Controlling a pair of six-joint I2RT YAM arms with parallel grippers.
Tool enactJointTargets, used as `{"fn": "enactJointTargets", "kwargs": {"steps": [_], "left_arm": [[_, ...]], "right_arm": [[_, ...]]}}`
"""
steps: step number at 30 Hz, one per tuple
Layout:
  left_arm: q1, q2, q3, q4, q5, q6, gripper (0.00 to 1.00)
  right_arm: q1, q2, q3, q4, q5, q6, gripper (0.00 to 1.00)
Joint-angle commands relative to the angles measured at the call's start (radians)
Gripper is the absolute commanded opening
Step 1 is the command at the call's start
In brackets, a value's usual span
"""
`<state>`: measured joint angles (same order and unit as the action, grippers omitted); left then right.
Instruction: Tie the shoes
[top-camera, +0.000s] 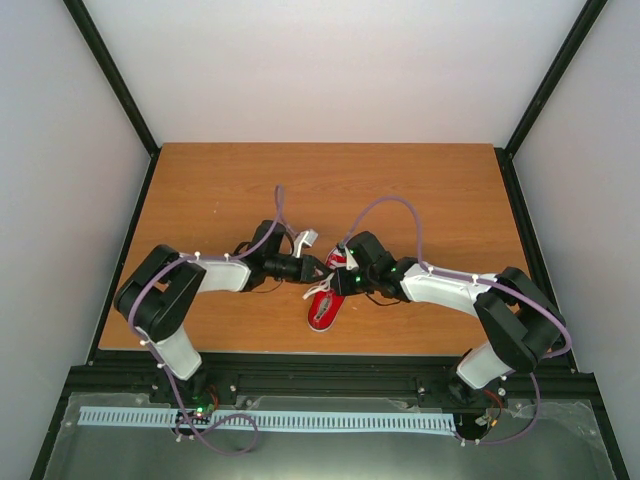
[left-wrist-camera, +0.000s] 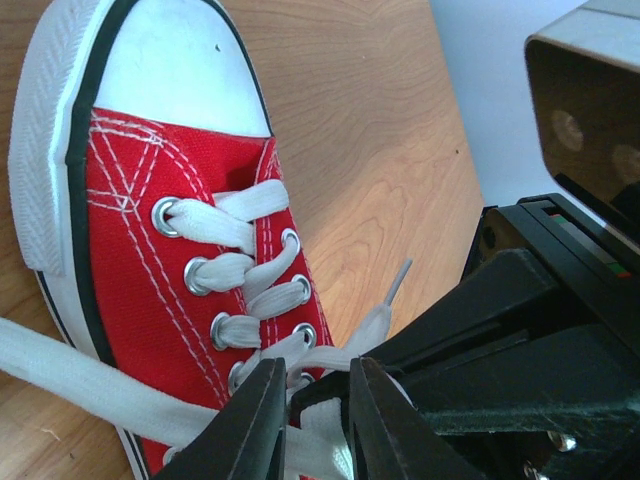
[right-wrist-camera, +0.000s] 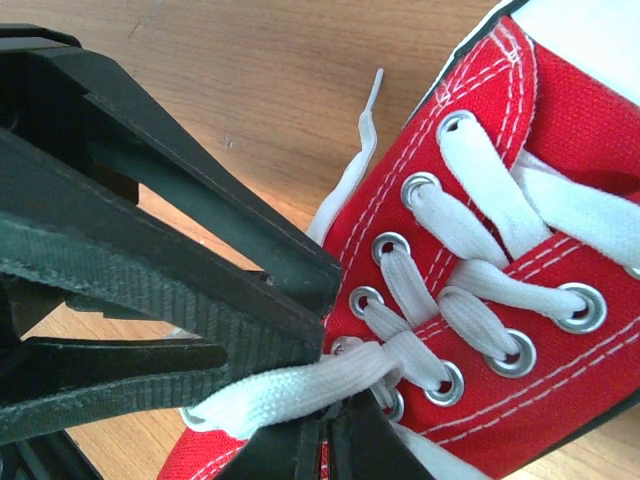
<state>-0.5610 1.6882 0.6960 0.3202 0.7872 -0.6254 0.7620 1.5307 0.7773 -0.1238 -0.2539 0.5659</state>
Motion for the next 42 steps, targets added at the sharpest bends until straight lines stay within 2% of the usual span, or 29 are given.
{"fn": "enactJointTargets", "kwargs": {"steps": [1, 13, 24, 30, 38, 42], "left_arm": [[-0.008, 0.031, 0.029, 0.013, 0.089, 0.000, 0.21], [-0.023, 0.067, 0.052, -0.019, 0.119, 0.009, 0.24], [-0.033, 0.013, 0.051, -0.080, 0.120, 0.015, 0.01], [-0.031, -0.051, 0.018, -0.070, 0.030, -0.022, 0.01], [-0.031, -0.054, 0.018, -0.039, 0.060, -0.038, 0.01], [-0.031, -0.034, 0.025, -0.046, 0.063, -0.026, 0.06]], "right_arm": [[0.003, 0.002, 0.001, 0.036, 0.032, 0.003, 0.03], [0.004, -0.020, -0.009, 0.054, 0.051, 0.011, 0.03], [0.003, -0.061, -0.036, 0.077, 0.107, 0.033, 0.03], [0.003, -0.091, -0.052, 0.070, 0.135, 0.036, 0.03], [0.002, -0.081, -0.059, 0.088, 0.114, 0.033, 0.03], [0.003, -0.076, -0.059, 0.099, 0.104, 0.032, 0.03]]}}
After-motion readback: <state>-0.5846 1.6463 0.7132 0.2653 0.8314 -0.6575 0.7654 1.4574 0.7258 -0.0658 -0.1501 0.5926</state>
